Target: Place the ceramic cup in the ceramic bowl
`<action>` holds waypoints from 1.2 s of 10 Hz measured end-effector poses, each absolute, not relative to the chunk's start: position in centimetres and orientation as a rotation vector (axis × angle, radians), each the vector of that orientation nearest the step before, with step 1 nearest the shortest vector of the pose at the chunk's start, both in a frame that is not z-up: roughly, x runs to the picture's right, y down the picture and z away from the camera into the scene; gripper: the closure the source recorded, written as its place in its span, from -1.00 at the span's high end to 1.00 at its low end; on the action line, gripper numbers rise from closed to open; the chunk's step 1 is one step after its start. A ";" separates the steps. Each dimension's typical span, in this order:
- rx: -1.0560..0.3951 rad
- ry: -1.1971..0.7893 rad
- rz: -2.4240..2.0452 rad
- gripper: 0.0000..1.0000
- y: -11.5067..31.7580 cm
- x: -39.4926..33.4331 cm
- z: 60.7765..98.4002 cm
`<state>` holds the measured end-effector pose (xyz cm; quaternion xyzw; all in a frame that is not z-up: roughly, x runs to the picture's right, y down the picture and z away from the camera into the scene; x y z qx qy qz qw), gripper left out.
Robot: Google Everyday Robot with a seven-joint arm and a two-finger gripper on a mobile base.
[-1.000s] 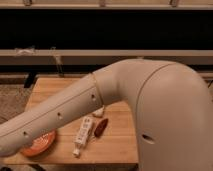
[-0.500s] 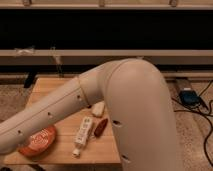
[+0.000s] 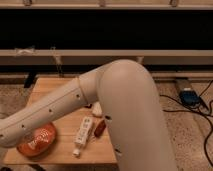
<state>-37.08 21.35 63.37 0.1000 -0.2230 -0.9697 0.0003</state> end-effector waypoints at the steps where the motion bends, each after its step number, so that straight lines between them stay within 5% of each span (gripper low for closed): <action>1: 0.304 -0.700 -3.036 0.27 21.0 -37.0 64.1; 3: 0.284 -0.700 -3.019 0.58 20.6 -36.6 65.4; 12: 0.435 -0.783 -2.936 0.60 16.7 -34.0 64.9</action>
